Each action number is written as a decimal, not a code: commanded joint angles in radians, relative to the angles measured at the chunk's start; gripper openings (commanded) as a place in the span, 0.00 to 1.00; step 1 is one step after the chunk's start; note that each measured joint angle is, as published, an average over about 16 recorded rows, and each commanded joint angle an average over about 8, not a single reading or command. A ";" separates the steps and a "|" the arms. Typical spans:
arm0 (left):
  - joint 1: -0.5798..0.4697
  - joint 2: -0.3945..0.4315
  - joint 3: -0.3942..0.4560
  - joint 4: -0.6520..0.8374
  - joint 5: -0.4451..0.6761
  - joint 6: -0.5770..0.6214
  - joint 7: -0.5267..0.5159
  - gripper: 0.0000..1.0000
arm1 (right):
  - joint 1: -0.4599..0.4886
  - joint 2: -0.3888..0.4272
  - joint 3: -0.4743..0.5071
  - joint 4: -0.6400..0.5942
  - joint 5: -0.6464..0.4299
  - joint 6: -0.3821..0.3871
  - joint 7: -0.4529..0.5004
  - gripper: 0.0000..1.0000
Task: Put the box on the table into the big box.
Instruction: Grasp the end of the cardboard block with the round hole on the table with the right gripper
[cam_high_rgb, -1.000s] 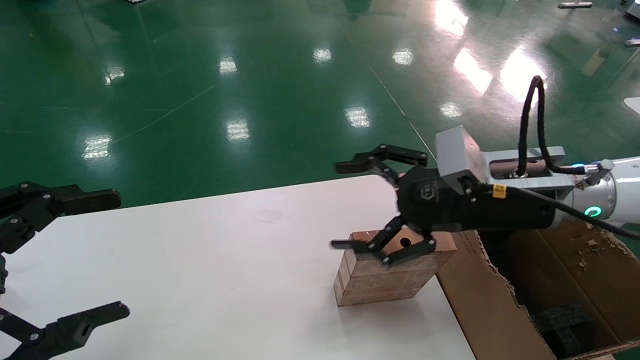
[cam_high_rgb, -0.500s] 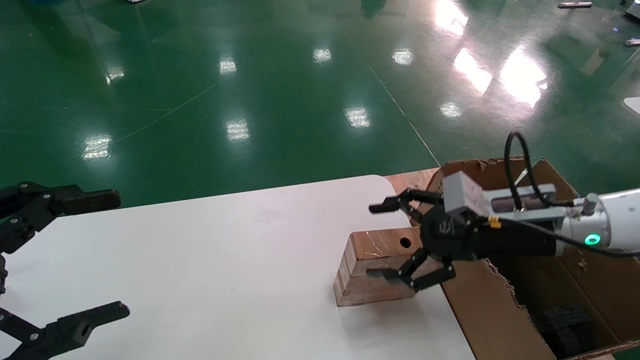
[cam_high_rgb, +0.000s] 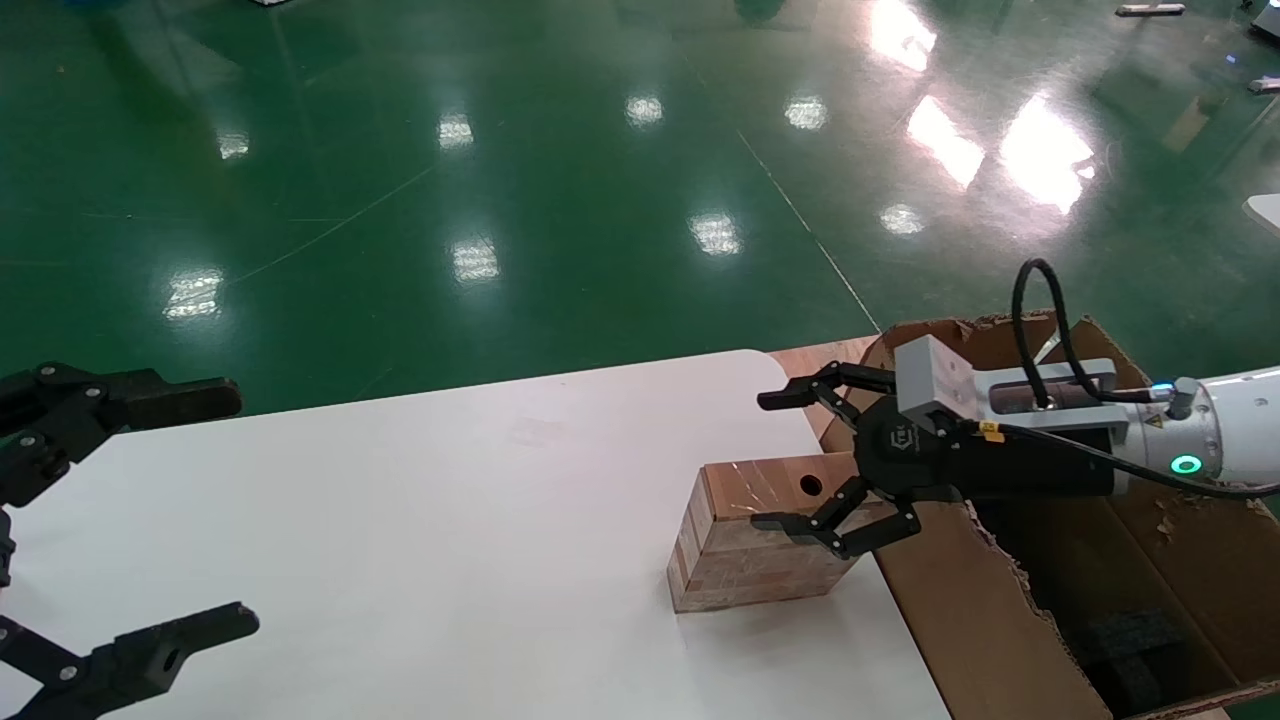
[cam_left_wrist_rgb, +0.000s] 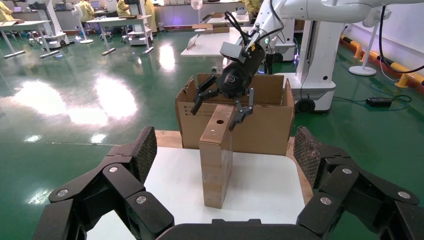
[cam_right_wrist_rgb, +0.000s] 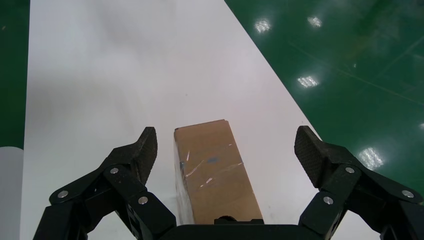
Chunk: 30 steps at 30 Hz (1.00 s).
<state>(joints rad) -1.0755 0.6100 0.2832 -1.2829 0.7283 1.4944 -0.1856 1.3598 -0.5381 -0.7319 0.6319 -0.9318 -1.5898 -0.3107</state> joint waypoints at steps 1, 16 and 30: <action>0.000 0.000 0.000 0.000 0.000 0.000 0.000 1.00 | 0.012 -0.006 -0.017 -0.021 0.004 -0.001 -0.007 1.00; 0.000 -0.001 0.001 0.000 -0.001 -0.001 0.001 1.00 | 0.041 -0.036 -0.134 -0.113 0.053 0.002 -0.066 1.00; 0.000 -0.001 0.002 0.000 -0.002 -0.001 0.001 1.00 | 0.073 -0.044 -0.215 -0.196 0.074 0.000 -0.123 1.00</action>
<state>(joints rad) -1.0760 0.6090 0.2854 -1.2828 0.7268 1.4934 -0.1845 1.4304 -0.5803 -0.9464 0.4412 -0.8553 -1.5896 -0.4310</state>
